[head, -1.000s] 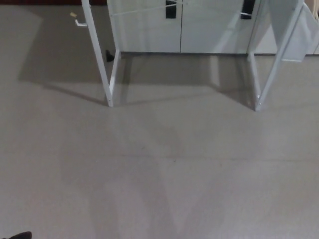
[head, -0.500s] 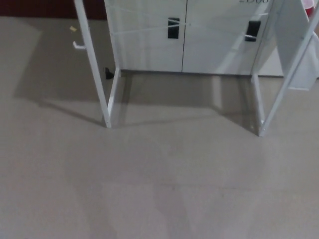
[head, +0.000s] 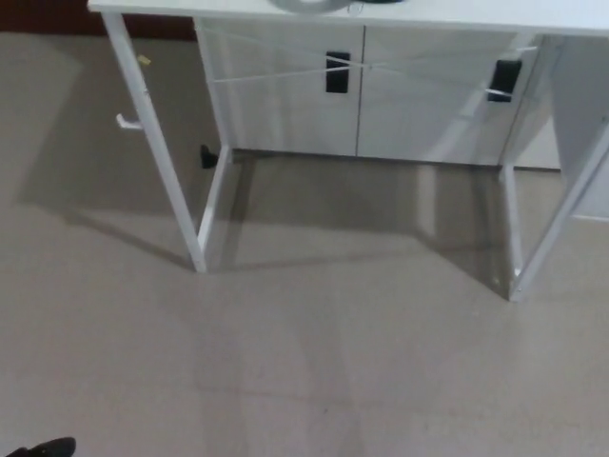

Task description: The robot walk towards a table in front and click the button on the base of the boilling pot using its left middle finger

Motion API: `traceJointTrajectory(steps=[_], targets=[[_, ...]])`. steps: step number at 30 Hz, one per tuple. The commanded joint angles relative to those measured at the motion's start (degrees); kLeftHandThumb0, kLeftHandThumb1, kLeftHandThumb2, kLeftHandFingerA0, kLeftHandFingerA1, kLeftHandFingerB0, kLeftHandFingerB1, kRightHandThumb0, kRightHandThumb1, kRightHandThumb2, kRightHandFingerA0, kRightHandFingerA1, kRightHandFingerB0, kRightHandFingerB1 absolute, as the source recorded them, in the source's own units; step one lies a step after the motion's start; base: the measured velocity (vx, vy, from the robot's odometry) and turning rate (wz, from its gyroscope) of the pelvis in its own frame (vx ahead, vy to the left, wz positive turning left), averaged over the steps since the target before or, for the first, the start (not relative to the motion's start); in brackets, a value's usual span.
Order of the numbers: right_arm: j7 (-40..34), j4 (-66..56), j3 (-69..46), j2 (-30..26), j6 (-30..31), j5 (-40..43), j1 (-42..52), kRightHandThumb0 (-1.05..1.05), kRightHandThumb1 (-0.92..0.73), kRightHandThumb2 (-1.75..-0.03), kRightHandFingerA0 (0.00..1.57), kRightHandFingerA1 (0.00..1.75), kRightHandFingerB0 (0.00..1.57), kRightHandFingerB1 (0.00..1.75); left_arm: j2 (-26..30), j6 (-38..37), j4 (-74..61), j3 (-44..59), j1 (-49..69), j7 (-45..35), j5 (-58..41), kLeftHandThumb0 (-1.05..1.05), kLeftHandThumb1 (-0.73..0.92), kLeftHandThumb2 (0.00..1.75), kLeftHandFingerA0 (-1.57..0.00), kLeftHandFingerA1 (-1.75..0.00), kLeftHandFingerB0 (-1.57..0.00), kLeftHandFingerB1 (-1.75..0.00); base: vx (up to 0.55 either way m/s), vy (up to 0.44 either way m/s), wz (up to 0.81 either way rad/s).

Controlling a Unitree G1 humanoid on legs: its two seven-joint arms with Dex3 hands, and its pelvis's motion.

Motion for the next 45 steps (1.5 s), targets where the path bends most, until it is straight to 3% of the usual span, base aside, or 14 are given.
traceJointTrajectory(steps=[1, 45], targets=[[0.97, -0.24, -0.2, -0.03, -1.21, 0.69, 0.1, -0.24, -0.62, -0.58, 0.73, 0.57, 0.53, 0.46, 1.86, 0.01, 0.06, -0.24, 0.16, -0.36, 0.38, -0.16, 0.48, 0.54, -0.57, -0.44, -0.56, -0.38, 0.36, 0.24, 0.28], [-1.11, -1.37, 2.12, 0.28, 1.64, -1.38, -1.74, -0.3, -0.61, -0.58, 0.74, 0.55, 0.55, 0.45, 3.23, 1.87, -0.73, -0.81, -0.79, 0.11, 0.04, -0.15, 0.49, 0.55, -0.64, -0.44, -0.62, -0.4, 0.25, 0.004, 0.0]])
